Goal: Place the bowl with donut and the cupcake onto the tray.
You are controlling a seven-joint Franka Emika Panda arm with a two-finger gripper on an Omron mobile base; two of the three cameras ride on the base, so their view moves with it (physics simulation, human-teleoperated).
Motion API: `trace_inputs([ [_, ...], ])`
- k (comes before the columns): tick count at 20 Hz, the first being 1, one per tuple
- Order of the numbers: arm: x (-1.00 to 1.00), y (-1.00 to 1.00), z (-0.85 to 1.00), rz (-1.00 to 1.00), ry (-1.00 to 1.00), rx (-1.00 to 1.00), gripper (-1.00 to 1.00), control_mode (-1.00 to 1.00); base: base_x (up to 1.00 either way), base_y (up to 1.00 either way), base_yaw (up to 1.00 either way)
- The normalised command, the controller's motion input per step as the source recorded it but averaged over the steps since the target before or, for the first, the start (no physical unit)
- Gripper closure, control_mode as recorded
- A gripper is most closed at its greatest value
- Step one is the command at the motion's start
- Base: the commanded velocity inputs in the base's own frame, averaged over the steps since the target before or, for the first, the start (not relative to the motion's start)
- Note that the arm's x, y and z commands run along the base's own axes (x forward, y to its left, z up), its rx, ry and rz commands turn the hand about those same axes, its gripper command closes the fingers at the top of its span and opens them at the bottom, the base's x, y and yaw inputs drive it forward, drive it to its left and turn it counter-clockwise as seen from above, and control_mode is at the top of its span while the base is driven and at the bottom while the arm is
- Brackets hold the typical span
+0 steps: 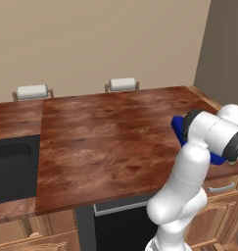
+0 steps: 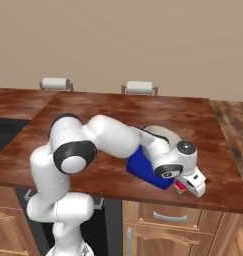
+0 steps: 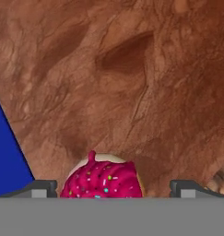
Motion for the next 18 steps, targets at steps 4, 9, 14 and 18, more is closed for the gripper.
trace_inputs([
  [4, 0.0, -0.1, 0.14, 0.0, 0.0, 0.05, -1.0, -1.0, 0.0, 0.0, 0.0],
  [9, 0.07, -0.01, 0.39, 0.0, 0.0, 0.03, -1.0, -1.0, 0.0, 0.0, 0.0],
  [14, -0.01, -0.02, -0.09, 0.0, 0.01, 0.0, -1.0, -1.0, 0.0, 0.0, 0.0],
  [18, -0.09, 0.04, -0.32, 0.0, 0.0, 0.0, -1.0, -1.0, 0.0, 0.0, 0.0],
])
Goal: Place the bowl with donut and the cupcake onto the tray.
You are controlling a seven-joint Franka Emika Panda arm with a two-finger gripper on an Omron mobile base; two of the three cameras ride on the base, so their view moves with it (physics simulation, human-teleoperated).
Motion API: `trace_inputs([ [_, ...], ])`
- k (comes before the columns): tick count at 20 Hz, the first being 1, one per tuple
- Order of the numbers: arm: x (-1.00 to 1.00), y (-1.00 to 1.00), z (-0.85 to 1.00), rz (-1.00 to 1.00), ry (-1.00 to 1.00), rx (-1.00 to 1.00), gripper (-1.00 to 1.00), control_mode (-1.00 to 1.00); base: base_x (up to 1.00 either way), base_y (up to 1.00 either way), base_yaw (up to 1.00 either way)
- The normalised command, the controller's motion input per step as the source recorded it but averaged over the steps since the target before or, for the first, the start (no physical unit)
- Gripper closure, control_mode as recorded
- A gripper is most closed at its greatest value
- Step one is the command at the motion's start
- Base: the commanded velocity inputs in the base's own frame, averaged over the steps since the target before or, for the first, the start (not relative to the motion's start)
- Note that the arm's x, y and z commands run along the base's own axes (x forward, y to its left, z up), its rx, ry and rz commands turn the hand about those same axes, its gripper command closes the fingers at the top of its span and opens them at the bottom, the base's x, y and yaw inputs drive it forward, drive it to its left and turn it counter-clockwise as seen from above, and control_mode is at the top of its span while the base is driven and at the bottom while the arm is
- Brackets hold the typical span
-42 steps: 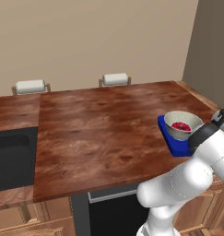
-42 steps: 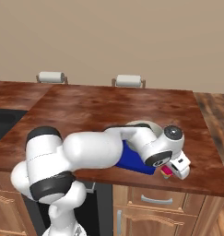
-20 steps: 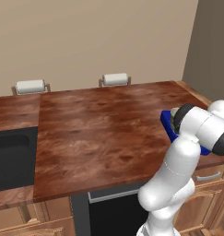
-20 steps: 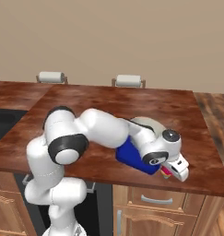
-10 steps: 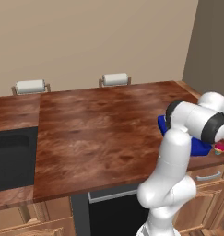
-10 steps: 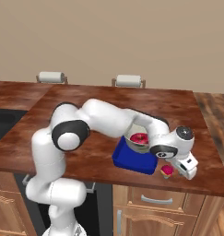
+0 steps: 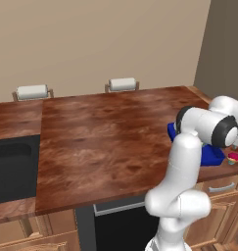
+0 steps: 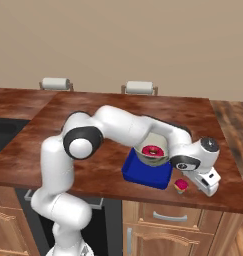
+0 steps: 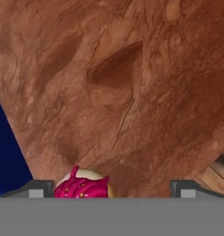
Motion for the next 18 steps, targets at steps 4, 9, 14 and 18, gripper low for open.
trace_inputs([
  [4, 0.0, 0.06, -0.02, 0.0, 0.0, 0.04, -1.0, -1.0, 0.0, 0.0, 0.0],
  [9, 0.0, 0.16, -0.08, 0.0, 0.01, 0.0, -1.0, -1.0, 0.0, 0.0, 0.0],
  [14, 0.0, 0.26, -0.16, 0.0, 0.01, -0.01, -1.0, -1.0, 0.0, 0.0, 0.0],
  [18, 0.0, 0.24, -0.09, -0.01, 0.0, -0.01, -1.0, -1.0, 0.0, 0.0, 0.0],
])
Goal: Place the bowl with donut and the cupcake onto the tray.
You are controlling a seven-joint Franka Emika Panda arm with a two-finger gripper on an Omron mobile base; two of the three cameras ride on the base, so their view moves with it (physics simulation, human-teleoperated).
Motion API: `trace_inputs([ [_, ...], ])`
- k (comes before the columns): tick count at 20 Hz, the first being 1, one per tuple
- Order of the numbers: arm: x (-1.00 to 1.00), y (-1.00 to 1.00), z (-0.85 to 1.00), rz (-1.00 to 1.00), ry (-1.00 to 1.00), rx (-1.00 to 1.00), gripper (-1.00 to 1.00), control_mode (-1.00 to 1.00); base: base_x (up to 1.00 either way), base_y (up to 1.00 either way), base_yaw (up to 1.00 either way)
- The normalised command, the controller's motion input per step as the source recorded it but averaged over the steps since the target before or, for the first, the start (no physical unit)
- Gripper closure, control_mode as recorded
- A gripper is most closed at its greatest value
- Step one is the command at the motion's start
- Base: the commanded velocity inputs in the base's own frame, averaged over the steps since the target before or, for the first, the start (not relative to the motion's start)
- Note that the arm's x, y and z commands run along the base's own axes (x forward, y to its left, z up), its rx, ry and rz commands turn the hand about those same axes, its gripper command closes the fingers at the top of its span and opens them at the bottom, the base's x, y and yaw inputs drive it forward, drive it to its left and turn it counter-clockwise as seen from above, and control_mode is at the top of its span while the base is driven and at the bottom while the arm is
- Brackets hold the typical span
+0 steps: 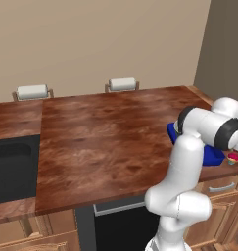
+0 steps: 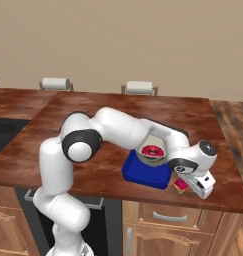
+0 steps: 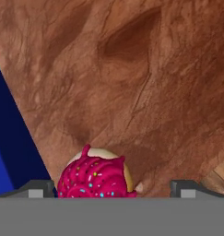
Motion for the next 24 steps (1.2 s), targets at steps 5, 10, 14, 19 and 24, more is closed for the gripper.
trace_inputs([
  [5, 0.0, 0.18, -0.15, 0.0, 0.0, -0.04, -1.0, -1.0, 0.0, 0.0, 0.0],
  [10, 0.0, 0.17, -0.14, 0.0, 0.0, -0.04, -1.0, -1.0, 0.0, 0.0, 0.0],
  [14, 0.0, 0.04, 0.0, 0.0, 0.0, 0.0, 1.0, -1.0, 0.0, 0.0, 0.0],
  [19, 0.05, 0.0, 0.18, -0.01, 0.0, 0.0, 1.0, -1.0, 0.0, 0.0, 0.0],
  [24, 0.09, -0.01, 0.45, -0.03, 0.01, 0.0, 1.0, -1.0, 0.0, 0.0, 0.0],
])
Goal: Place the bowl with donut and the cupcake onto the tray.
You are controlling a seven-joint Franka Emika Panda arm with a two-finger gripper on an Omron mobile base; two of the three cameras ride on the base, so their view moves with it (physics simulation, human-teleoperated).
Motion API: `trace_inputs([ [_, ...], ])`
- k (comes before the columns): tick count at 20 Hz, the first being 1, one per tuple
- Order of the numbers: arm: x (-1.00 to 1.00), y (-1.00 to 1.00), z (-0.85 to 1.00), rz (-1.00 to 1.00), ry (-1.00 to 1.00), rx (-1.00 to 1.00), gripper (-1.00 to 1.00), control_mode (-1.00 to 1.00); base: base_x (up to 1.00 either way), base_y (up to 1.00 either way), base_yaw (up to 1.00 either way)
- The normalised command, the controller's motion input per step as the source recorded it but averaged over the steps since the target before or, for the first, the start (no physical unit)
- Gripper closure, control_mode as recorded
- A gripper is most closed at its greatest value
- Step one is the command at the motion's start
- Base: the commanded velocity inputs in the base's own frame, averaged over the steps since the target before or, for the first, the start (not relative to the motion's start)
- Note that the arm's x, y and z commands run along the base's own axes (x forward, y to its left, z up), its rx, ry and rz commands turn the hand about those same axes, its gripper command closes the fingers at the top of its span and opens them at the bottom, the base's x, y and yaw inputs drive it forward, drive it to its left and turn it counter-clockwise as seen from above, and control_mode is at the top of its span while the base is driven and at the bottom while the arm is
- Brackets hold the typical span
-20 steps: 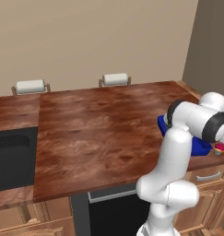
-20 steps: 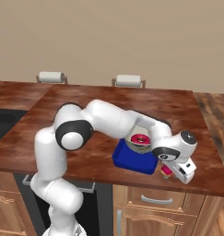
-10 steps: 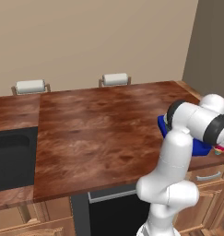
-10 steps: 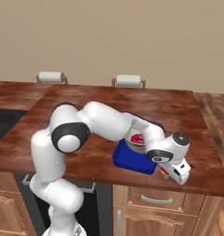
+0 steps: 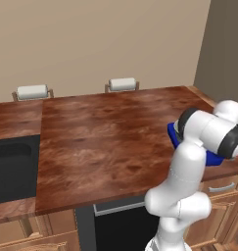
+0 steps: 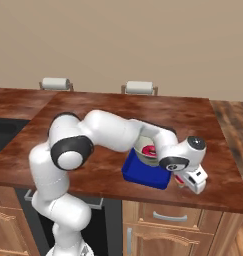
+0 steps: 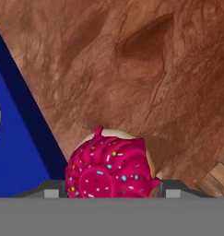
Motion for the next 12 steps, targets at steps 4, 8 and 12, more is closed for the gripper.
trace_inputs([
  [4, 0.0, -0.07, 0.58, -0.01, 0.0, 0.02, 1.0, -1.0, 0.0, 0.0, 0.0],
  [8, -0.05, 0.08, 0.31, 0.0, -0.01, 0.01, 1.0, -1.0, 0.0, 0.0, 0.0],
  [12, -0.07, 0.42, 0.01, 0.0, -0.01, 0.0, 1.0, -1.0, 0.0, 0.0, 0.0],
])
